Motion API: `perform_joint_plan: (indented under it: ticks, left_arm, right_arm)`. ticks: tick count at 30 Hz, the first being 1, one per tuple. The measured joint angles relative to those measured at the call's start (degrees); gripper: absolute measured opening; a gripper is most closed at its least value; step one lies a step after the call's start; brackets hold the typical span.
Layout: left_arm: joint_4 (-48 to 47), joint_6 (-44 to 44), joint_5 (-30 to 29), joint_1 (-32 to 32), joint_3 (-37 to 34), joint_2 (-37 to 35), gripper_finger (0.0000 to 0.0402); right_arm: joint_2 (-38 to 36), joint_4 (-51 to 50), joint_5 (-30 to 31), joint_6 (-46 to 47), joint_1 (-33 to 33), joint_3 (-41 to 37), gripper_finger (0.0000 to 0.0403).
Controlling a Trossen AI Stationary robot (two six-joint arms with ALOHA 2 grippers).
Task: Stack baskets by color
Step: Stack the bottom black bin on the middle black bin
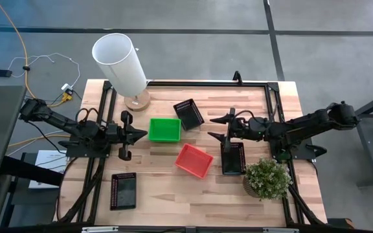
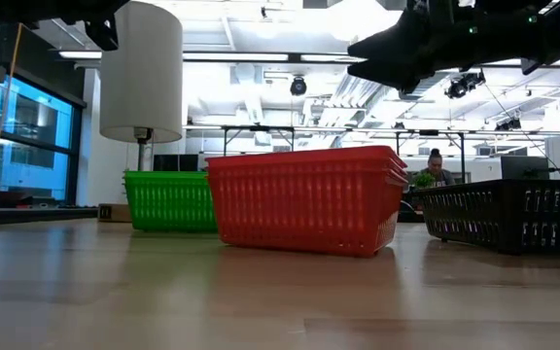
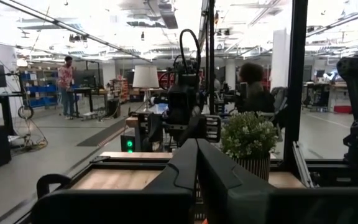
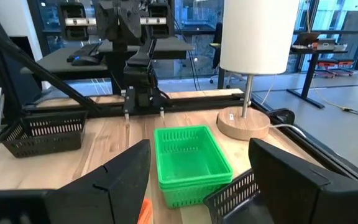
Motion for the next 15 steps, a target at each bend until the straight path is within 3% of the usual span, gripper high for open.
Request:
perform_joint_plan:
  ticks: [15]
  left_arm:
    - [0.0, 0.0, -0.2, 0.0, 0.0, 0.0, 0.0000]
  right_arm:
    - [0.0, -1.0, 0.0, 0.0, 0.0, 0.0, 0.0259]
